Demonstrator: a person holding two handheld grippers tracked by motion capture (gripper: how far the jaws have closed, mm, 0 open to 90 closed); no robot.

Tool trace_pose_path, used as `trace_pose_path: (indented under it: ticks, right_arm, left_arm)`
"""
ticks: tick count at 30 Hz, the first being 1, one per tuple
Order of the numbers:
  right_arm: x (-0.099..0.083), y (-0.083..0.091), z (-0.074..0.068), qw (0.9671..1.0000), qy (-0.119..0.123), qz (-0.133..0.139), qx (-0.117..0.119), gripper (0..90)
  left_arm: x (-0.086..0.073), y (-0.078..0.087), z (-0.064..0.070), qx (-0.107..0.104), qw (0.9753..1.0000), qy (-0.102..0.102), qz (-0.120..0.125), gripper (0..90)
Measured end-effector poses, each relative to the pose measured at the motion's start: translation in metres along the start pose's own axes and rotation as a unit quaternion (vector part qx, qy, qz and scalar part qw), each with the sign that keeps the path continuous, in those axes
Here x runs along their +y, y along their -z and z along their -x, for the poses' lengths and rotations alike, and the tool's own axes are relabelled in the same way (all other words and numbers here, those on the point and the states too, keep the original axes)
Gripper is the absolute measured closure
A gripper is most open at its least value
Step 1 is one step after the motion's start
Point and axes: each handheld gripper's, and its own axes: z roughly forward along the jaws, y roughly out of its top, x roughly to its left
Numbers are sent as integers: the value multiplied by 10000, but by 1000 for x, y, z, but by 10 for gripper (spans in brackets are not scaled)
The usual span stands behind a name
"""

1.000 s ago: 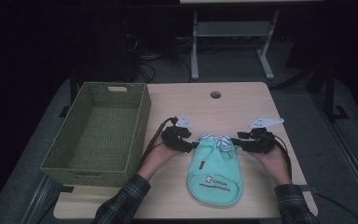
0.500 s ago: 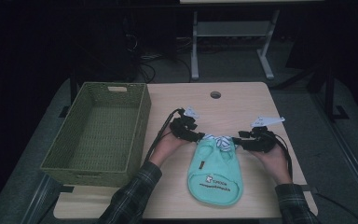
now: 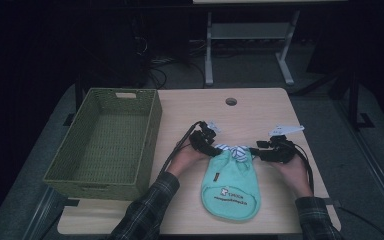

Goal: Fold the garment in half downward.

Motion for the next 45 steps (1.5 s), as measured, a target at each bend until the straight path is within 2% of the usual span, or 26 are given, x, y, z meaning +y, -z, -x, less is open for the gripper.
trace_pose_path:
  ticks: [2,6,10,12,13,16,22,31,41,45]
  right_arm:
    - [-2,-4,3,10000,-32,-45,-70,506]
    - [-6,-14,7,9999,-60,-117,-76,506]
    - [-8,-22,7,9996,-187,-188,-16,501]
    - [-9,-25,7,9997,-133,-200,21,501]
    - [-10,-28,6,9996,6,-265,-27,504]
    - [-10,-30,2,9994,87,-330,-55,529]
    - [-12,-29,-4,9988,341,-342,-54,675]
    - [-11,-29,-6,9989,176,-416,107,831]
    - [-4,-30,-6,9987,235,-453,72,845]
    - [5,-28,-7,9987,325,-384,101,846]
  left_arm:
    - [0,0,1,-1,10000,-13,-2,447]
    - [0,0,1,-18,10000,-35,-6,468]
    - [0,0,2,-12,10000,-40,3,492]
    - [0,1,3,-27,10000,-43,13,505]
    - [-1,1,3,-27,10000,-32,26,511]
    - [-1,1,3,-27,10000,-63,37,524]
    - [0,2,7,-109,9999,-124,5,657]
    - [0,3,9,-237,9997,-86,-7,809]
    - [-2,10,9,11,9999,-109,-110,852]
    - [-4,17,6,97,9999,-71,-5,853]
